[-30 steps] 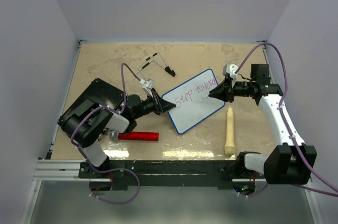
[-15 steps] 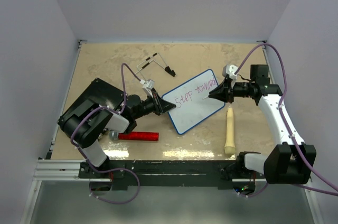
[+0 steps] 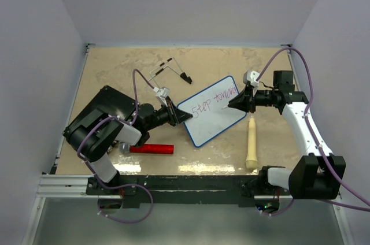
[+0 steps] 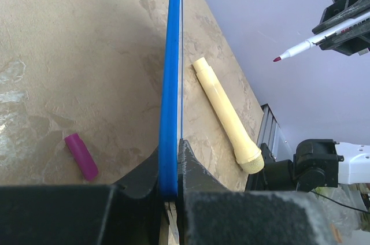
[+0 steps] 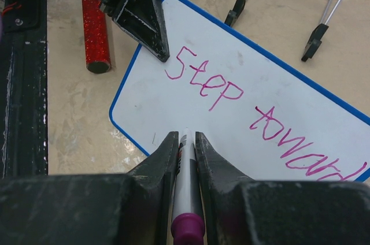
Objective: Write a sentence on the whiteboard
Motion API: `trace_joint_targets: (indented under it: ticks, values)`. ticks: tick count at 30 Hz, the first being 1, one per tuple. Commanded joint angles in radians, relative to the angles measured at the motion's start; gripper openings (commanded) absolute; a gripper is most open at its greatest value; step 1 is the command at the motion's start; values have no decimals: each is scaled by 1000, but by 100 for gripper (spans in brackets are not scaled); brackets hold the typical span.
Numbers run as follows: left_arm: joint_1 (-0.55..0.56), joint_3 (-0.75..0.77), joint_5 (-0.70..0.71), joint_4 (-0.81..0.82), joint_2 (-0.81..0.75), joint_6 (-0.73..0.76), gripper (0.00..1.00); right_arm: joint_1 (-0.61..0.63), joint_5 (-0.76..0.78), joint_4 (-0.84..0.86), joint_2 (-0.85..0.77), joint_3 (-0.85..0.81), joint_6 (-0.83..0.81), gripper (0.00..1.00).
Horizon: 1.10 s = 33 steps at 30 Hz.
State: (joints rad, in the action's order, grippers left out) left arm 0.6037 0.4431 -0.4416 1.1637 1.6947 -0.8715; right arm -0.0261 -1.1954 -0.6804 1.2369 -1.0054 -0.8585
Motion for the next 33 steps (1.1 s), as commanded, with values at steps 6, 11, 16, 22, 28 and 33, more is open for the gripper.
trace_joint_targets:
  ticks: [6,11,16,22,28,33]
  values:
    - [7,16,-16,123,-35,11,0,0,-9,2,-5,1,-22,0]
    - [7,13,-14,128,-35,9,0,-1,-7,2,-4,1,-24,0]
    - [7,11,-14,129,-36,9,0,-1,-7,2,-1,2,-25,0]
    - [7,13,-14,136,-38,5,0,-1,-7,2,-1,2,-24,0]
    - [7,8,-14,145,-40,-3,0,-1,-7,4,-1,4,-22,0]
    - [7,6,-14,157,-33,-15,0,0,-7,5,1,5,-22,0]
